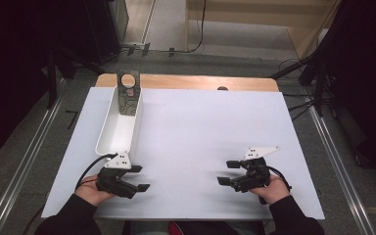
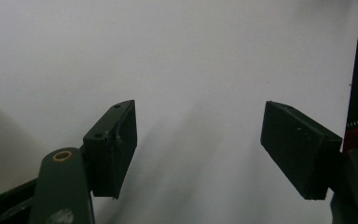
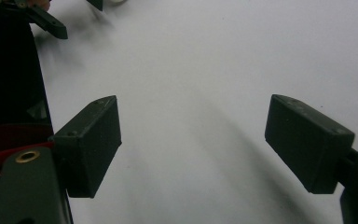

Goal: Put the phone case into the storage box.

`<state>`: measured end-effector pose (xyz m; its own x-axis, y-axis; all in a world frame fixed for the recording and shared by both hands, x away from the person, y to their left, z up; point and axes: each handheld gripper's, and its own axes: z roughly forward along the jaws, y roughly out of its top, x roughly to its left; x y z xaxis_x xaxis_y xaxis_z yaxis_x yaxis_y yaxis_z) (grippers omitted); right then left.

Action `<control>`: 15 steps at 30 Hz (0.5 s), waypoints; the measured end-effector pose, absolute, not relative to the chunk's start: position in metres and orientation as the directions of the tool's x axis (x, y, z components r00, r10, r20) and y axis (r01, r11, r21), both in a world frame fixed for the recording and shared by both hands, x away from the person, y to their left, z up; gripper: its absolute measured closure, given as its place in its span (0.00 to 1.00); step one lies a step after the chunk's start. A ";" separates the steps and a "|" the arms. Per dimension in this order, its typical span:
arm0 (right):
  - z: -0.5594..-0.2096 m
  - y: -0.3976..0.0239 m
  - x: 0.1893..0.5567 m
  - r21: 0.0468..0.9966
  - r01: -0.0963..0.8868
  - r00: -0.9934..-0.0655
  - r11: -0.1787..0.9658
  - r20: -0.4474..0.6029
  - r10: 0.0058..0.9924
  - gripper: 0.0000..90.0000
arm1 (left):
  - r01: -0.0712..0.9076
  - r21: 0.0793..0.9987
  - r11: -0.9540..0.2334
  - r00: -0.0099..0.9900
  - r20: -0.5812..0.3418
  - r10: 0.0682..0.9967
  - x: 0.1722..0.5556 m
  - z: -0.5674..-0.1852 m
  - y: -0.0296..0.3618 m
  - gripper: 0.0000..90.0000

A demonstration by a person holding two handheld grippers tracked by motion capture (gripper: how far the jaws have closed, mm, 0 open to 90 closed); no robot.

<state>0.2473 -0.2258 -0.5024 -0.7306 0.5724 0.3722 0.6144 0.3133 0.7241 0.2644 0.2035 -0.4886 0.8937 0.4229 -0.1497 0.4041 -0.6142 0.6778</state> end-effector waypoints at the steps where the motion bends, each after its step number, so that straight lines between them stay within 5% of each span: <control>1: -0.502 -0.226 0.247 0.724 0.614 -0.731 0.314 0.372 0.572 0.19 | 0.405 0.677 -0.614 0.893 -0.150 0.423 0.265 -0.489 0.203 0.30; 15: -0.502 -0.226 0.247 0.722 0.616 -0.730 0.314 0.375 0.571 0.19 | 0.406 0.683 -0.607 0.893 -0.154 0.424 0.265 -0.488 0.204 0.30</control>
<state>0.2470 -0.2259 -0.5023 -0.7302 0.5714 0.3745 0.6163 0.3142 0.7221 0.2650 0.2041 -0.4882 0.8926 0.4237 -0.1543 0.4062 -0.6071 0.6830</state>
